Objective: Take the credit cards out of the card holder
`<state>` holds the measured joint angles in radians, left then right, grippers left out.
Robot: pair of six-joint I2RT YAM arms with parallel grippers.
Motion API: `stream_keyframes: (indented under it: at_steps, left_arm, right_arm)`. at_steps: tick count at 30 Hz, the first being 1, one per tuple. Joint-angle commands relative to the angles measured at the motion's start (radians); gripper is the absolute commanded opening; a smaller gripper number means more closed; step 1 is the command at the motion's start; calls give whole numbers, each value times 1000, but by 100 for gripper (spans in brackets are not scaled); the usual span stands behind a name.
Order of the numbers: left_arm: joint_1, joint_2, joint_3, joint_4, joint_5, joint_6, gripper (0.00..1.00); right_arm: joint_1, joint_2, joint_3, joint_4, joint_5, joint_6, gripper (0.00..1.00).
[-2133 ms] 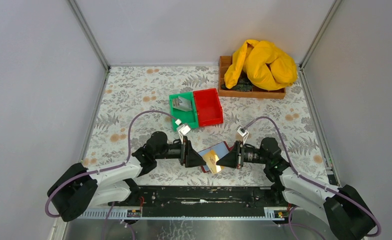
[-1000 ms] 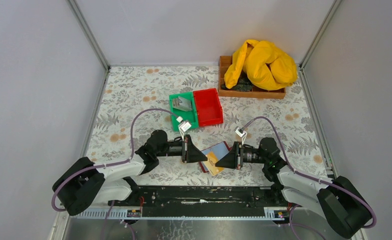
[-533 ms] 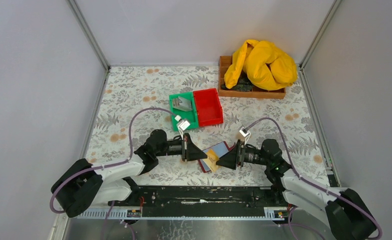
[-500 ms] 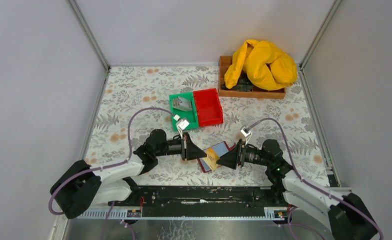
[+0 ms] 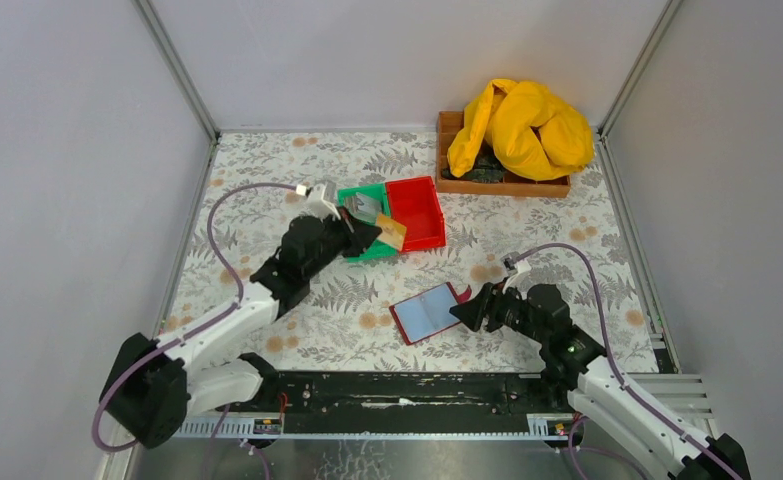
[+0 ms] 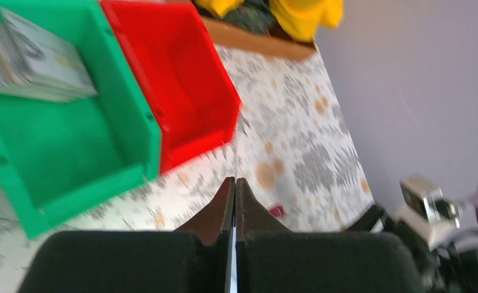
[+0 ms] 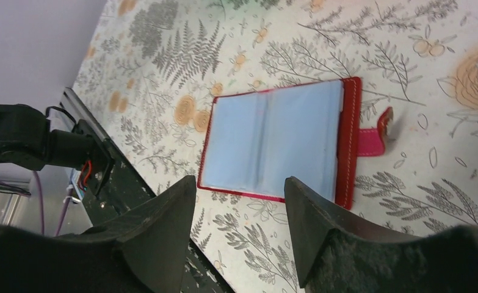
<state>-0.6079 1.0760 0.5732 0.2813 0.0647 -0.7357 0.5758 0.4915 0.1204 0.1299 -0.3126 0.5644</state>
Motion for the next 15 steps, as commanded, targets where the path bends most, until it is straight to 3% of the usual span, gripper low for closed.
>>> stream_keyframes:
  at_steps: [1,6,15]
  left_arm:
    - [101,113,118,-31,-55,76,0]
    - [186,228,217,6,-32,88,0]
    - [203,401,292,33,-135,70,0]
  right_arm:
    - [-2,15,9,1,36,-33,62]
    - [-1,56,14,27,40,-41,62]
    - [-2,97,12,47,34,-41,62]
